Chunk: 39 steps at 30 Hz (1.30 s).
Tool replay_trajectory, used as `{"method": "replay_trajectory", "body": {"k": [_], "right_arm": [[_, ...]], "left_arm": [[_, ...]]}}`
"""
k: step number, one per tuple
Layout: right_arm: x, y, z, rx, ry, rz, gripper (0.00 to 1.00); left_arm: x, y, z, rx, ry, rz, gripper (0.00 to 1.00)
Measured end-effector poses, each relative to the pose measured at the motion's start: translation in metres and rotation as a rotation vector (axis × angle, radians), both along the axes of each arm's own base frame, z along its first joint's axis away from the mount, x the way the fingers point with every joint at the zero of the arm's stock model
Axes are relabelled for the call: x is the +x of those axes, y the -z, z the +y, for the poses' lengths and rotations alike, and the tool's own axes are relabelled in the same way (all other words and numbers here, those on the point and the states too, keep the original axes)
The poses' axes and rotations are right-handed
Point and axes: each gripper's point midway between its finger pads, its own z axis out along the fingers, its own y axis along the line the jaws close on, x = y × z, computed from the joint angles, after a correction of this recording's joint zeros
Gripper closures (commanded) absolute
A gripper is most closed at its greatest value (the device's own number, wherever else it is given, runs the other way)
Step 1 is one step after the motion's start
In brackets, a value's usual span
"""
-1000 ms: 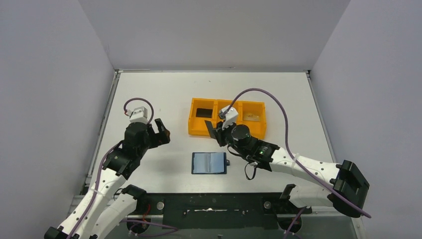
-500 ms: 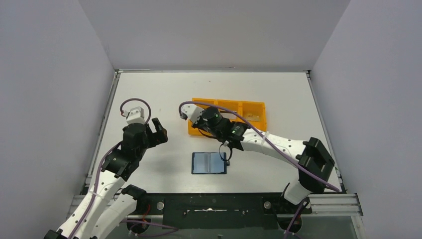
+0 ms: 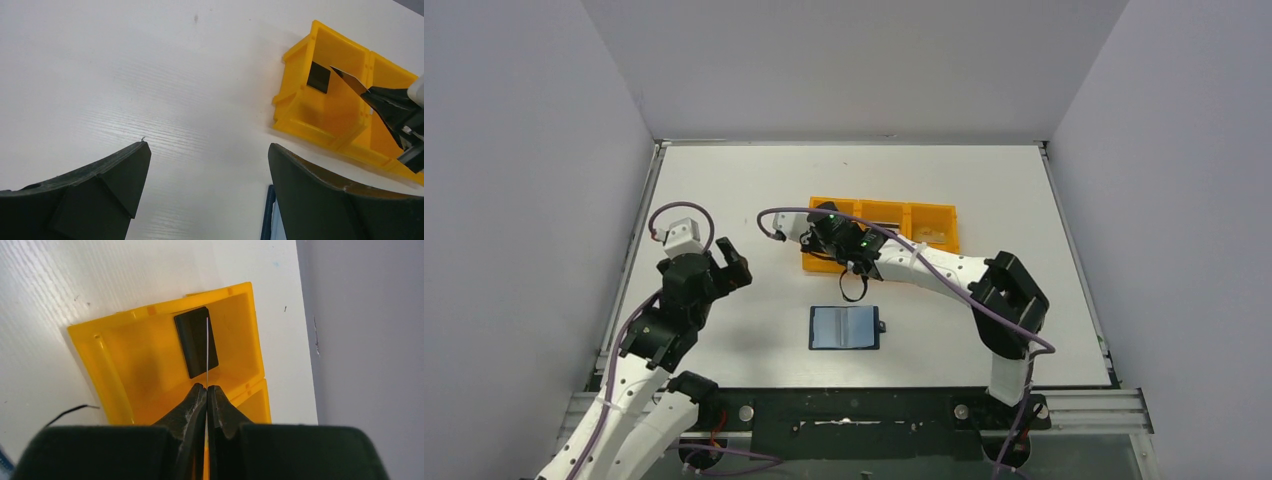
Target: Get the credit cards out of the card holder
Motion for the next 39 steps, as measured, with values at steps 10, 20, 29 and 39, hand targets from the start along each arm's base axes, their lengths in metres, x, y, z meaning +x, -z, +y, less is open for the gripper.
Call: {"method": "replay_trajectory", "body": {"k": [10,20,29,39], "right_arm": [[0.03,0.041,-0.005,-0.131,0.005,0.015,0.98],[0.053,0.062,-0.008,-0.2,-0.008,0.007,0.96],[0.067,0.079,-0.011,-0.249,-0.033,-0.007,0.93],[0.087,0.093,-0.016,-0.271,-0.036,-0.039,0.87]], "left_arm": [[-0.01,-0.016,0.017,-0.02,-0.078,-0.071,0.1],[-0.014,-0.02,0.024,-0.028,-0.116,-0.09,0.1],[-0.015,-0.021,0.024,-0.03,-0.117,-0.093,0.1],[-0.016,-0.022,0.025,-0.036,-0.118,-0.1,0.1]]}}
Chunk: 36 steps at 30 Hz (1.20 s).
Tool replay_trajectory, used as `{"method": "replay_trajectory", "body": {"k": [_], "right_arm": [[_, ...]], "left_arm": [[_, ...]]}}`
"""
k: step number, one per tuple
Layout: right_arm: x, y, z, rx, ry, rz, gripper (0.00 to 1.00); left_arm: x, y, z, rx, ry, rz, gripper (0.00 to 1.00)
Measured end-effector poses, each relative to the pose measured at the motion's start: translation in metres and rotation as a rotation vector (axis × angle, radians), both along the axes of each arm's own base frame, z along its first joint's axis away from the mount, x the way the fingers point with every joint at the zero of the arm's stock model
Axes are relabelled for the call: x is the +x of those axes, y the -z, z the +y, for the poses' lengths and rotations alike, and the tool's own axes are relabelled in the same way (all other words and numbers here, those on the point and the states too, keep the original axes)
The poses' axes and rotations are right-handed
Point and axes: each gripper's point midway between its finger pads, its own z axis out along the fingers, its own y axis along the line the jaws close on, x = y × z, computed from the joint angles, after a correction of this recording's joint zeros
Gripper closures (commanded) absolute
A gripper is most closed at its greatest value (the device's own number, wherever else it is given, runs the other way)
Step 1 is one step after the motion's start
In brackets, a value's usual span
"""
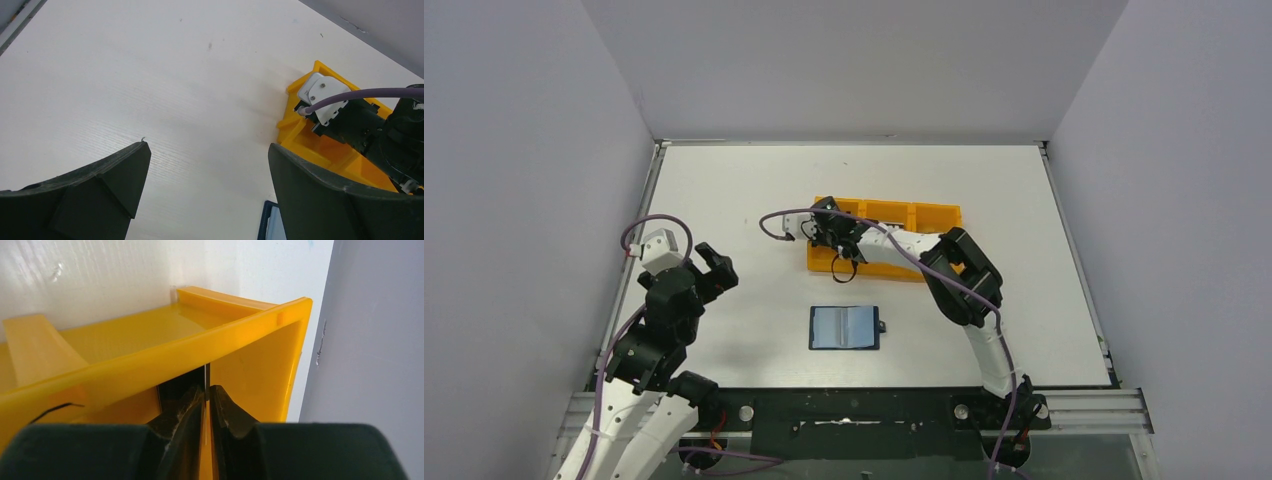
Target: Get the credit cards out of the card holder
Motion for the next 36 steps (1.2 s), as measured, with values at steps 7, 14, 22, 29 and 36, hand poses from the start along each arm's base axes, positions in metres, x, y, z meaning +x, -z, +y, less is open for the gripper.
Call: {"method": "replay_trajectory", "body": {"k": [7,14,22,29,36], "right_arm": [[0.0,0.007,0.0,0.012,-0.029,0.019,0.75],[-0.004,0.012,0.0,0.022,-0.052,0.057,0.64],[-0.007,0.017,-0.001,0.028,-0.057,0.092,0.59],[-0.01,0.016,-0.004,0.073,-0.03,0.11,0.56],[-0.012,-0.024,-0.003,0.195,0.013,0.066,0.52]], "left_arm": [[0.0,0.0,0.0,-0.001,0.0,-0.002,0.1],[-0.001,0.0,0.0,0.0,0.001,0.0,0.1],[-0.001,0.0,0.0,0.0,0.001,0.0,0.1],[-0.001,0.0,0.0,0.0,0.001,0.001,0.1],[0.0,0.001,0.0,0.002,0.001,0.006,0.1]]}}
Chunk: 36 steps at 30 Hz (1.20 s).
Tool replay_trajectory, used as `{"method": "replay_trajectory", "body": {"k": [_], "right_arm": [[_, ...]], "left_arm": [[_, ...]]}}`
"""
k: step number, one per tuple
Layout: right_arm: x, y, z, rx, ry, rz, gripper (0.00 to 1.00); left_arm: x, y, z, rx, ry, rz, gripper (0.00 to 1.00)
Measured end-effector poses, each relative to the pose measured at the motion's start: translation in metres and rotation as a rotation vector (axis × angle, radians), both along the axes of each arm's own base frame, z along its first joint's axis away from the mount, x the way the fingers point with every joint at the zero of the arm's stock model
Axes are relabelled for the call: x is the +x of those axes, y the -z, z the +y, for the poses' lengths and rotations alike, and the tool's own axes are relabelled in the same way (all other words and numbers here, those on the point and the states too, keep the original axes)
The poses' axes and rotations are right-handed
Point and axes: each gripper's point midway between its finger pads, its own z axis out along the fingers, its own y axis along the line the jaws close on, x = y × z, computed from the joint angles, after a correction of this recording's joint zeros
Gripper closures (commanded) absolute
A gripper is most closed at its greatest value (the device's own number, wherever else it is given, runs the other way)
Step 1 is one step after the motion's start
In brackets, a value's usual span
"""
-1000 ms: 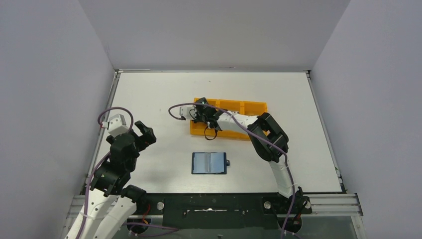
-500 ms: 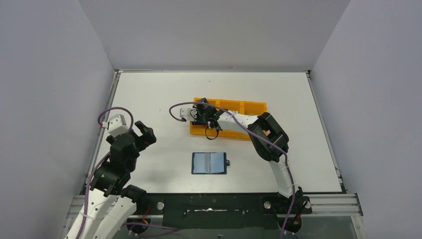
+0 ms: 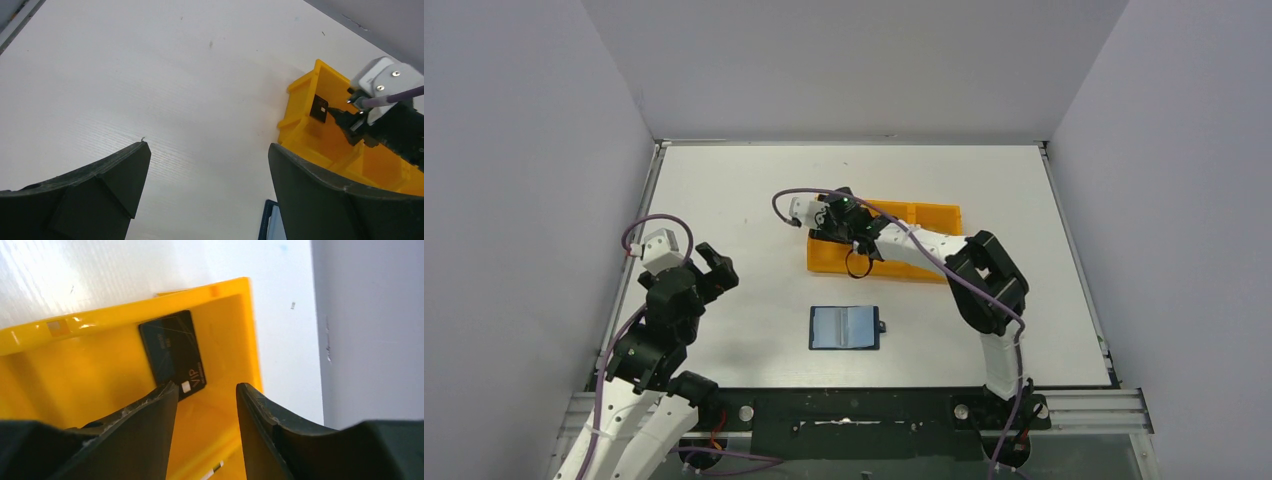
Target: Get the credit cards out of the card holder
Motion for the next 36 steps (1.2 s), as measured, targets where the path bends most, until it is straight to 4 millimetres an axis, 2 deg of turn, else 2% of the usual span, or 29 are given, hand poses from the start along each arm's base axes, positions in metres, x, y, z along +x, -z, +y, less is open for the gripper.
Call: {"method": "replay_trajectory", "body": {"k": [3,4,6,10,13,15,17,21,24,28,33,36], "right_arm": [[-0.004,-0.035,-0.001,0.103,0.037,-0.034,0.5],[-0.006,-0.046,-0.002,0.138,0.05,-0.045,0.47],[-0.014,-0.075,-0.006,0.245,0.093,-0.07,0.35],[-0.033,-0.129,-0.025,0.5,0.271,-0.085,0.25],[-0.045,-0.154,-0.036,0.698,0.423,-0.029,0.23],[-0.058,-0.159,-0.043,0.814,0.496,0.039,0.23],[-0.074,-0.15,-0.053,0.892,0.562,0.113,0.24],[-0.109,-0.109,-0.073,0.955,0.698,0.273,0.28],[-0.13,-0.079,-0.076,0.969,0.794,0.383,0.3],[-0.163,-0.057,-0.064,0.955,0.863,0.462,0.35],[-0.208,-0.047,-0.032,0.953,0.864,0.515,0.38],[-0.228,-0.028,-0.018,0.911,0.897,0.529,0.41]], "left_arm": [[0.0,0.0,0.0,0.0,0.0,0.001,0.1],[0.0,0.0,0.0,0.0,0.0,0.001,0.1],[0.0,0.0,0.0,0.001,0.0,0.001,0.1],[0.001,0.002,0.0,0.002,0.001,0.007,0.1],[0.002,0.005,-0.002,0.007,0.007,0.025,0.08],[0.004,0.01,-0.004,0.013,0.011,0.045,0.07],[0.005,0.014,-0.005,0.02,0.015,0.064,0.07],[0.008,0.023,-0.007,0.031,0.02,0.101,0.07],[0.009,0.026,-0.008,0.034,0.023,0.114,0.07],[0.009,0.027,-0.008,0.035,0.024,0.119,0.07],[0.009,0.027,-0.008,0.035,0.023,0.119,0.07],[0.009,0.027,-0.008,0.035,0.023,0.12,0.07]]}}
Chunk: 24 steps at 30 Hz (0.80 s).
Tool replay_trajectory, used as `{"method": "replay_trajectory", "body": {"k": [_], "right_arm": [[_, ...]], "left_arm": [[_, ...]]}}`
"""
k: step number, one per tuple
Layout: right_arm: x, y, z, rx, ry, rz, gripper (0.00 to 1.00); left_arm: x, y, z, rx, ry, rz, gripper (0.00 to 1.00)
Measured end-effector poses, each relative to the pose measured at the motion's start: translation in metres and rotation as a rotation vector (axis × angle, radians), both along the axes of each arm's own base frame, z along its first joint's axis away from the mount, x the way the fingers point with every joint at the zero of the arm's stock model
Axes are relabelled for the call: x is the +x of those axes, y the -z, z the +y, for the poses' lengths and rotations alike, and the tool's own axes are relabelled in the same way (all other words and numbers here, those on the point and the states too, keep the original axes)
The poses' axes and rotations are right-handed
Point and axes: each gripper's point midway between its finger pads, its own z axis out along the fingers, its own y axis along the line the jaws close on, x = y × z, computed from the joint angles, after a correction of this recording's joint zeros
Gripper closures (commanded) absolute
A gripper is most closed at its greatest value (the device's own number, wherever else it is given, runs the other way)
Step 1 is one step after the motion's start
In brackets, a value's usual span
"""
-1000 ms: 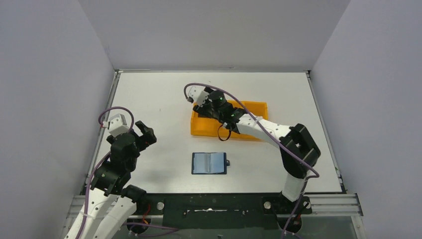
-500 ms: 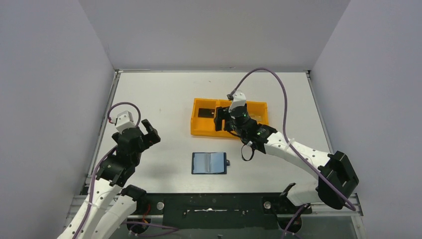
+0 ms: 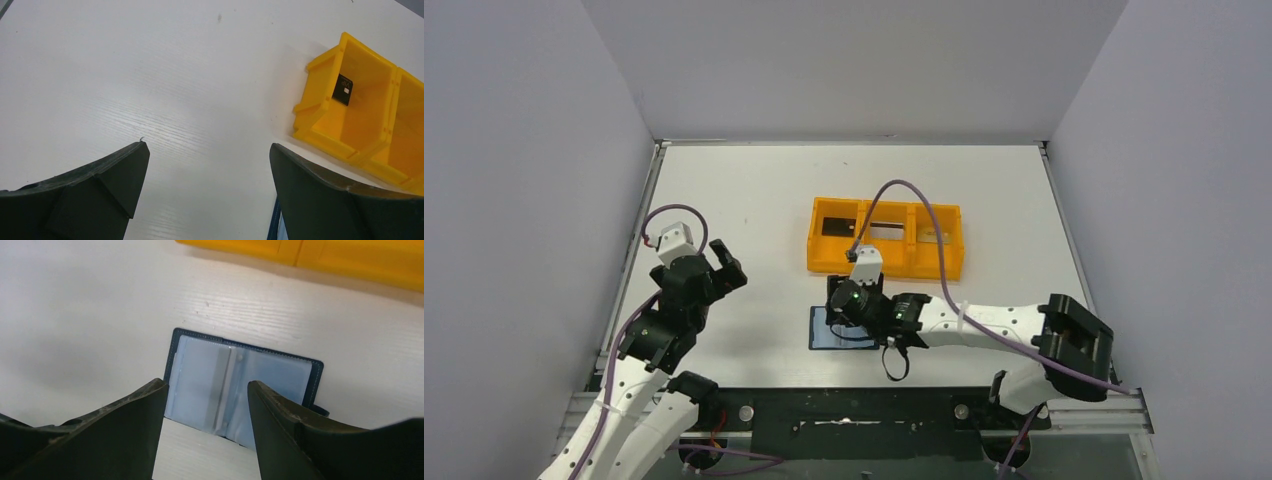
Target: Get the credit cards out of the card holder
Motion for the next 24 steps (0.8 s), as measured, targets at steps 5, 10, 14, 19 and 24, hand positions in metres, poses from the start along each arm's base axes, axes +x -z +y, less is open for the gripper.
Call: {"method": "replay_trajectory", "body": {"k": [5,10,14,19,24], "right_arm": [[-0.022,0.036,0.015,-0.094,0.003,0.059,0.44],[-0.029,0.054,0.027,-0.159,0.005,0.088,0.47],[-0.027,0.06,0.03,-0.187,0.015,0.097,0.47],[-0.026,0.07,0.034,-0.225,0.018,0.111,0.47],[-0.026,0.084,0.036,-0.262,0.016,0.13,0.55]], "left_arm": [[0.0,0.001,0.0,0.001,0.0,0.002,0.07],[0.0,0.0,0.0,0.0,-0.001,0.001,0.07],[0.0,-0.001,0.0,-0.002,-0.001,-0.005,0.07],[0.0,-0.001,0.0,-0.003,-0.001,-0.006,0.07],[0.0,-0.001,0.0,-0.003,-0.001,-0.006,0.07]]}}
